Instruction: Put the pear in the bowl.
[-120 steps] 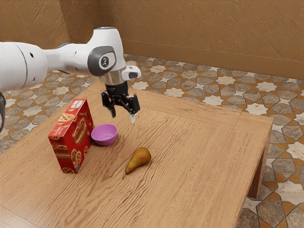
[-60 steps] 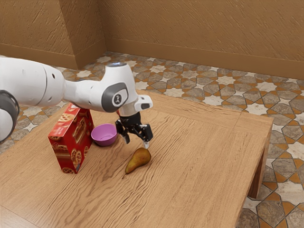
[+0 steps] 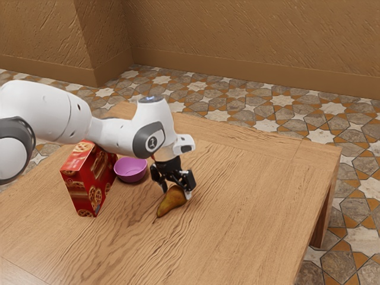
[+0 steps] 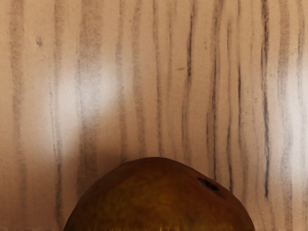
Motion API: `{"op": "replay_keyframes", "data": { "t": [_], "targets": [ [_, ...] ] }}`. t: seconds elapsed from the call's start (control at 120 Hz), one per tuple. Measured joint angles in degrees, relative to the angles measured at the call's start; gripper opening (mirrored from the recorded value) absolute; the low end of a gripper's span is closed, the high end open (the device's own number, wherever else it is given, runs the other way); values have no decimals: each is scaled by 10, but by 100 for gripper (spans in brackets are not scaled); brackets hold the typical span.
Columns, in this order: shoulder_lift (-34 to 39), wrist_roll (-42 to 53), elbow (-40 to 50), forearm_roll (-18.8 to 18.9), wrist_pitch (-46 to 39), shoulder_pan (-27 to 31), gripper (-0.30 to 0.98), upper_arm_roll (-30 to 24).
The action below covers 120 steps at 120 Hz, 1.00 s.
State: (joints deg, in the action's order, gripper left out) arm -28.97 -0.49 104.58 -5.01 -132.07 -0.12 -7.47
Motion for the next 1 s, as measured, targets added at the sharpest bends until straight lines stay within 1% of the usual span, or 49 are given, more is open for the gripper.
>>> {"op": "replay_keyframes", "data": {
  "t": [0.15, 0.3, 0.458, 0.617, 0.792, 1.0],
  "targets": [
    [-1, 1, 6, 0, -10, 0, 68, -2],
    [-8, 3, 6, -1, -17, 0, 62, -2],
    [-8, 4, 5, 0, -20, 0, 46, -2],
    [-4, 4, 2, 3, -20, 0, 40, -1],
    [15, 4, -19, 11, -8, 7, 25, 9],
    [30, 3, -59, 25, 30, 49, 9, 40]
  ]
}}
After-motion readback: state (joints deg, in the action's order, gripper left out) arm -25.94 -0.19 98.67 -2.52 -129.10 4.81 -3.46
